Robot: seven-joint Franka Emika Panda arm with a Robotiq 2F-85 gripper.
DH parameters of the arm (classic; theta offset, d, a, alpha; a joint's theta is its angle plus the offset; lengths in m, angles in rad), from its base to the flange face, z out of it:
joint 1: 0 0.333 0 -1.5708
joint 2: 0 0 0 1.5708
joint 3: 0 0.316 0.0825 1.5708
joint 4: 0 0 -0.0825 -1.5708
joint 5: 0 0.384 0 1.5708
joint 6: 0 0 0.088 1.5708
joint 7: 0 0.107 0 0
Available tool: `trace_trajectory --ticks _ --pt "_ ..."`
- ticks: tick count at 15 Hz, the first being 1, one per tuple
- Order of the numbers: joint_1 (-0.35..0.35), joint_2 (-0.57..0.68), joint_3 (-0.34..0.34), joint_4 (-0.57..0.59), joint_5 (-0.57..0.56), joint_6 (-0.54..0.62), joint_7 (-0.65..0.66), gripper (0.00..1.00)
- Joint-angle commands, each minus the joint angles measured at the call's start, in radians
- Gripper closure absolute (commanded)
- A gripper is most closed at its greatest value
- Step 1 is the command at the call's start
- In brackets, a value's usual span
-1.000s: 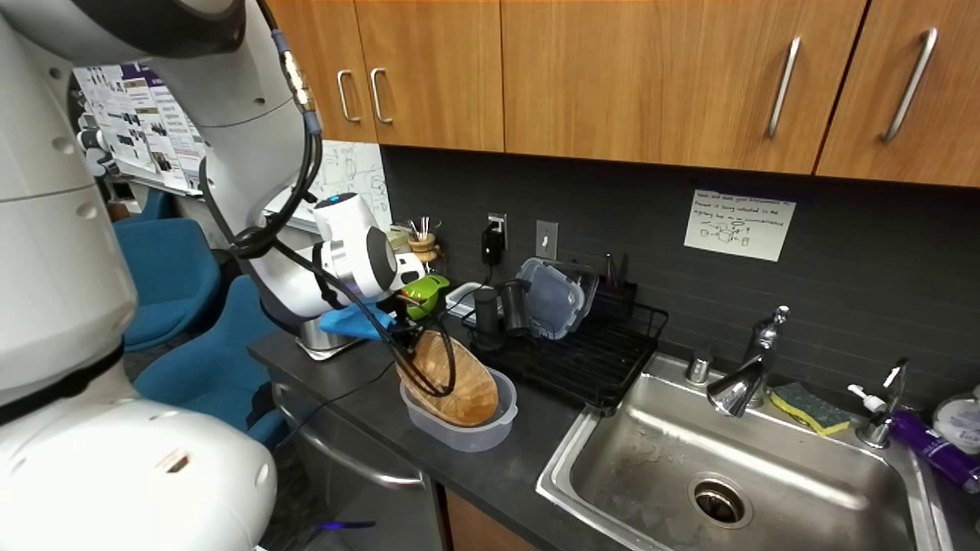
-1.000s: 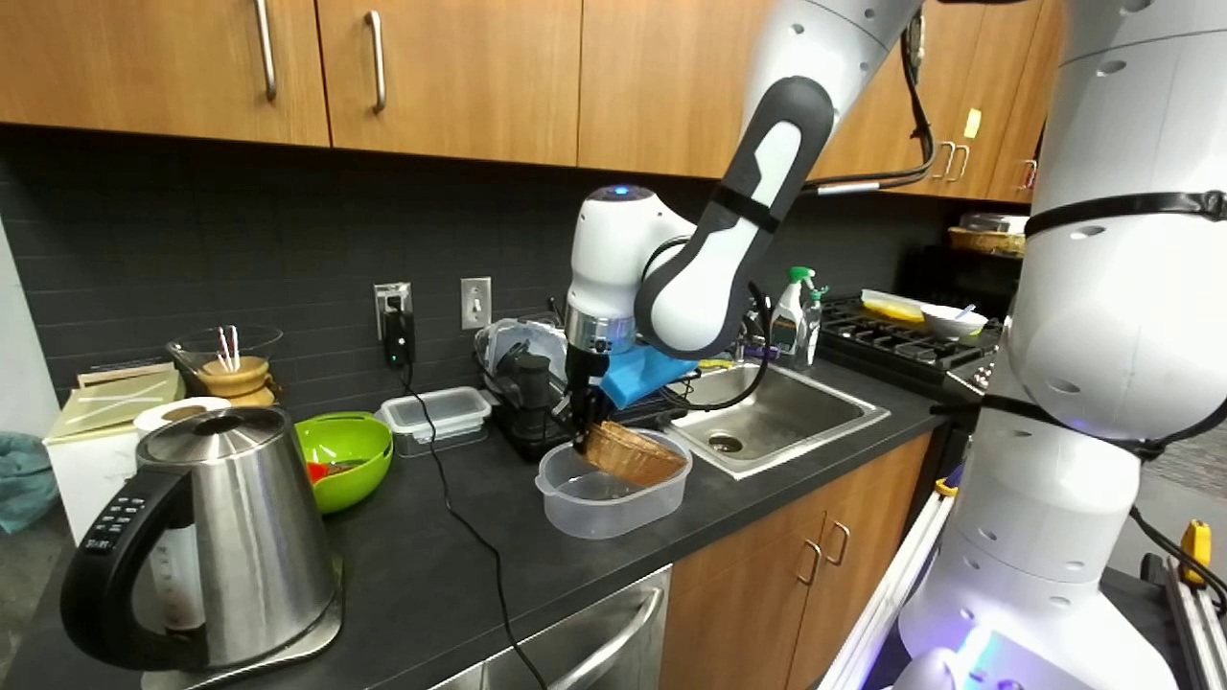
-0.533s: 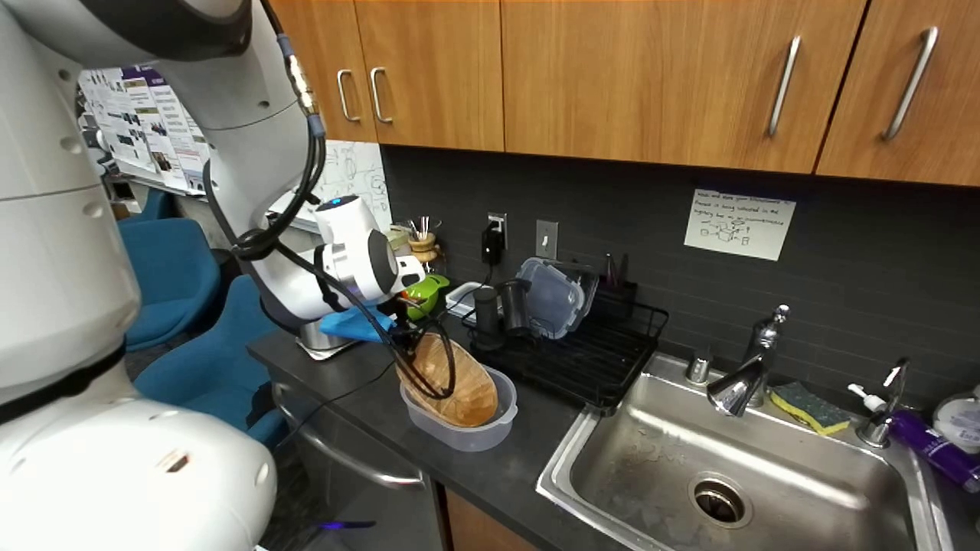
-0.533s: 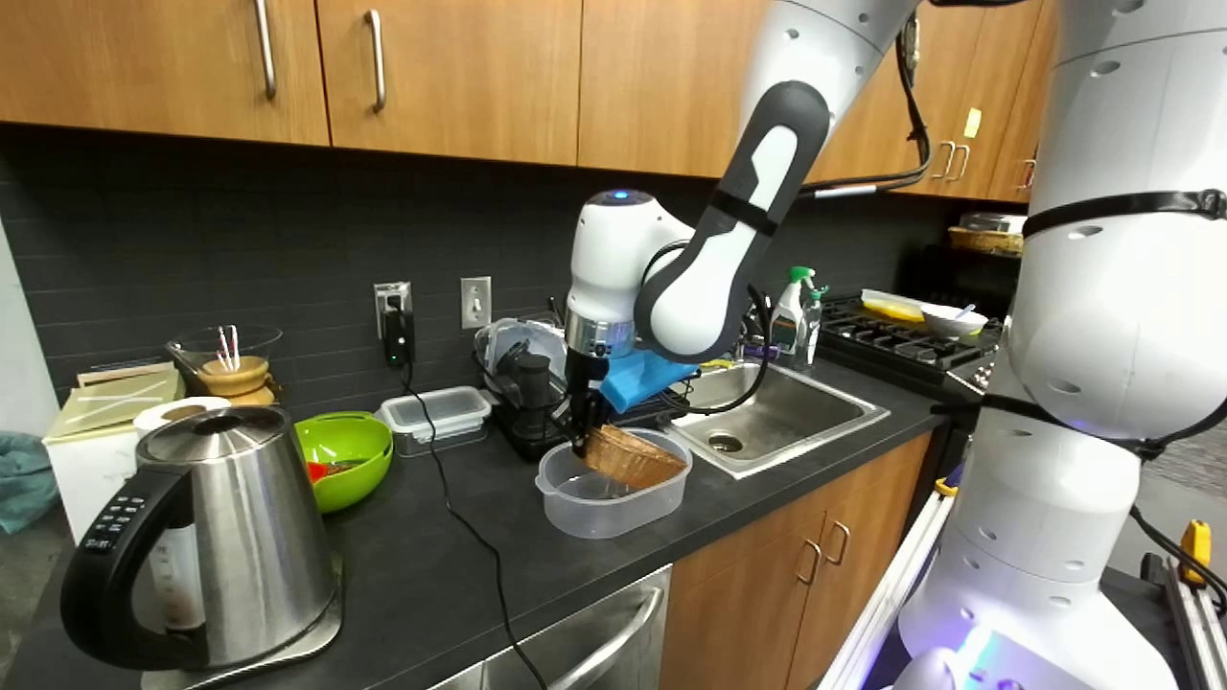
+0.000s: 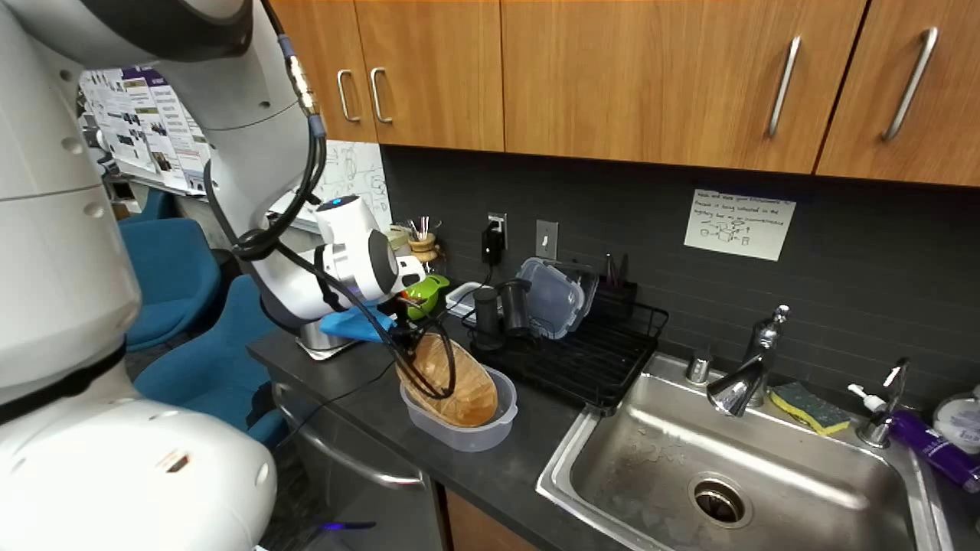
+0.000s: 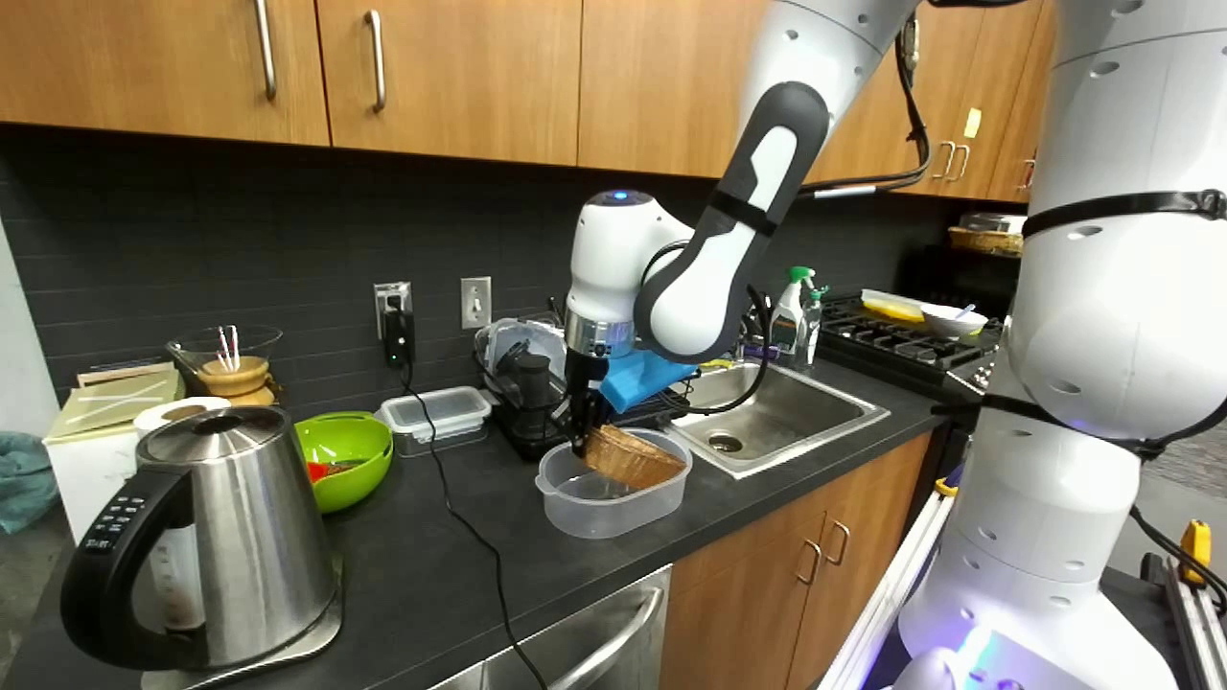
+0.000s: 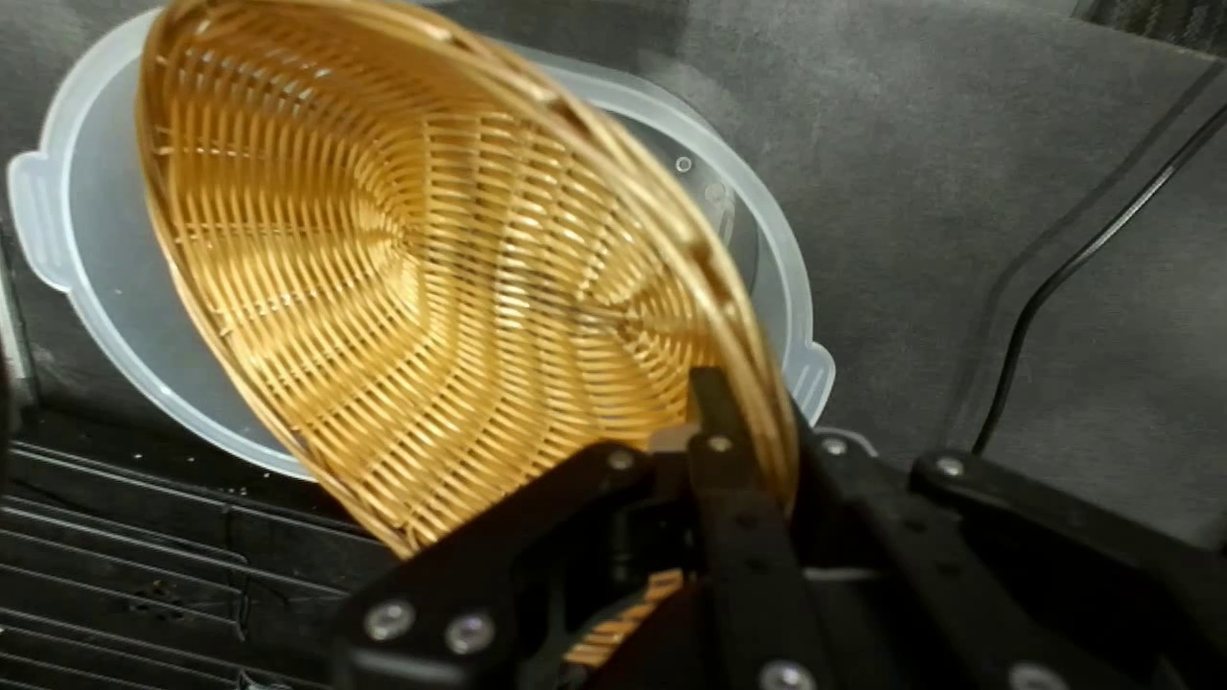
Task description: Put the basket in the clear bowl on the right.
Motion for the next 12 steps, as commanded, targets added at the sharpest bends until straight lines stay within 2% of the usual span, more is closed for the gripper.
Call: trace_trajectory --ticks 1,6,7,8,12 --pt "0.0 0.0 0.0 0.0 0.0 0.0 0.0 0.92" --pt "0.0 0.0 0.0 0.0 0.0 0.0 0.0 0.92" --pt "0.0 0.0 0.0 0.0 0.0 0.0 0.0 0.67" --pt "-0.001 0.002 0.002 0.002 0.011 -0.003 -0.005 0.66" --pt "-0.007 -0.007 -0.013 -0.009 0.001 -0.011 0.021 0.42"
